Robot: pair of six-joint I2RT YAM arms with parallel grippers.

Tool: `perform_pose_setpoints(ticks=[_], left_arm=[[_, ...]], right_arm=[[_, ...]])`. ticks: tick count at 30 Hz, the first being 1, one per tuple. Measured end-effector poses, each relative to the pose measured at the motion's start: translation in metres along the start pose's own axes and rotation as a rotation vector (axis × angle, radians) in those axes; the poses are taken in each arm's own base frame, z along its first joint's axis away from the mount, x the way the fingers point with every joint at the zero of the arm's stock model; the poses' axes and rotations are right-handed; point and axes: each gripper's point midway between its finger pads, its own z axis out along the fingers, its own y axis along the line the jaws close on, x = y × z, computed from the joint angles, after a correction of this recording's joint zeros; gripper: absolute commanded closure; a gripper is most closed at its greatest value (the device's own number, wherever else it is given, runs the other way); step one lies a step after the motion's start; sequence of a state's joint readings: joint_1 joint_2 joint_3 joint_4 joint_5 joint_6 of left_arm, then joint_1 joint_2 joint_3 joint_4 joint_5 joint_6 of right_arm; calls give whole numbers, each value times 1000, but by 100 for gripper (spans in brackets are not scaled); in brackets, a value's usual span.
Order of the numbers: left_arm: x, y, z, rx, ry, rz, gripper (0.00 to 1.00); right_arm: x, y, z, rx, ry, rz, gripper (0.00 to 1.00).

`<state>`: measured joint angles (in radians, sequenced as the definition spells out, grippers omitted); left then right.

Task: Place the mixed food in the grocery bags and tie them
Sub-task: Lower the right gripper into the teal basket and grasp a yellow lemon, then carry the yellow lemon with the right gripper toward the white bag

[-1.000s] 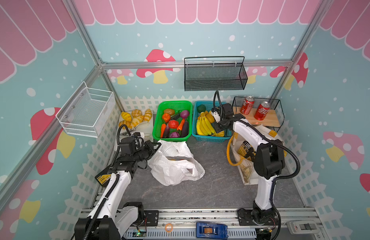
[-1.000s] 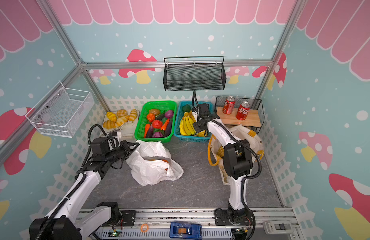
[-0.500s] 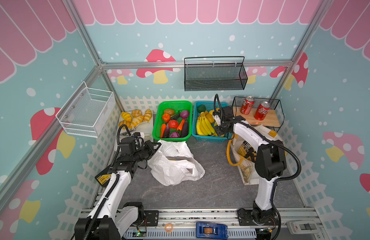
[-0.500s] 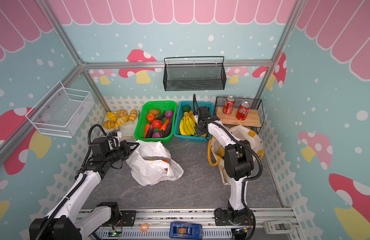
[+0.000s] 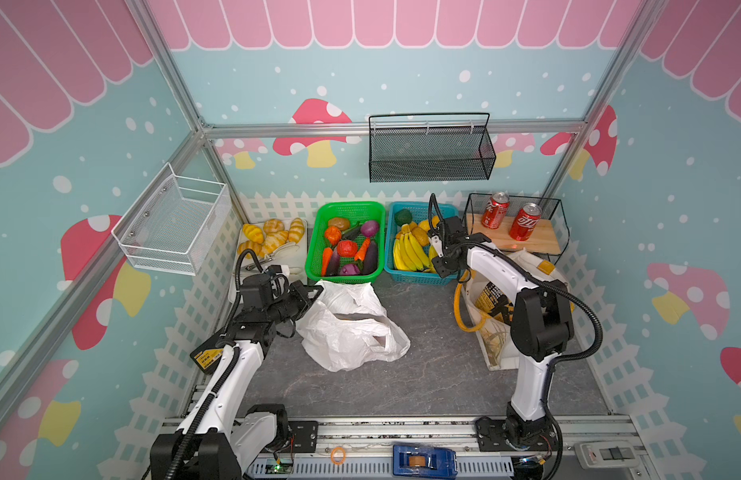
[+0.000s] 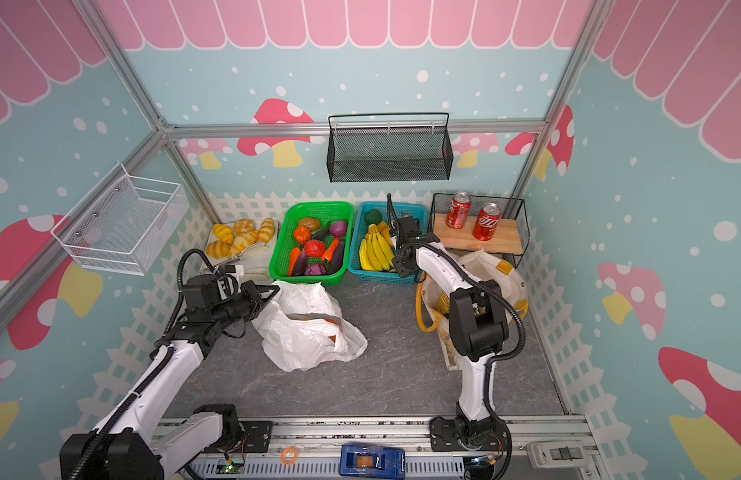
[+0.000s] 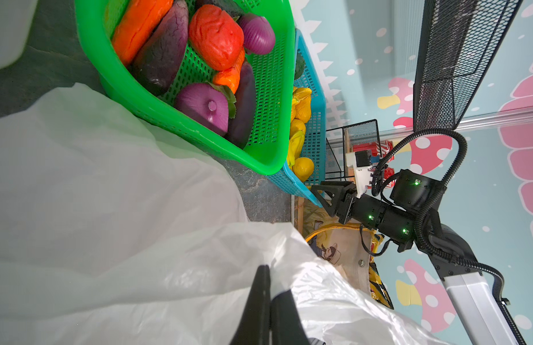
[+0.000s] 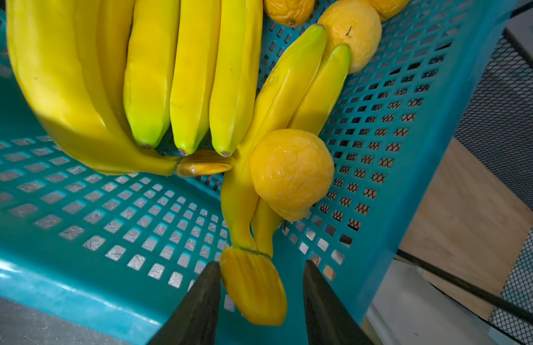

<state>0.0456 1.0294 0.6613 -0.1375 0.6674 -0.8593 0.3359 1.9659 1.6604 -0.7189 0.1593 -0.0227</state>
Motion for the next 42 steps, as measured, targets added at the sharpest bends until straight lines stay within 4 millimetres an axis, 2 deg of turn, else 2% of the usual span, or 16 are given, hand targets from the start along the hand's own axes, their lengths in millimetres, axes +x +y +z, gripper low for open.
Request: perform_pose_setpoints(ticks=[5, 10, 14, 18, 24, 31, 37, 42], left_arm=[[0, 0, 0, 0, 0, 0, 100], [0, 1, 0, 0, 0, -1, 100], [1, 2, 1, -1, 1, -2, 100], [1, 2, 1, 0, 0, -1, 100], [1, 2, 1, 2, -1, -4, 100], [1, 2, 1, 5, -1, -5, 100], [1, 2, 1, 5, 0, -5, 100], [1, 2, 1, 6, -1, -4, 100]], right_arm=[[2, -9, 1, 14, 5, 16, 54], [1, -12, 6, 7, 1, 37, 50], [-13, -6, 12, -32, -34, 62, 45], [-32, -10, 17, -19, -75, 92, 38], [-39, -19, 33, 33, -70, 114, 26], [-39, -24, 63, 83, -31, 109, 28], [-38, -22, 70, 93, -17, 100, 35], [-42, -24, 71, 97, -18, 94, 51]])
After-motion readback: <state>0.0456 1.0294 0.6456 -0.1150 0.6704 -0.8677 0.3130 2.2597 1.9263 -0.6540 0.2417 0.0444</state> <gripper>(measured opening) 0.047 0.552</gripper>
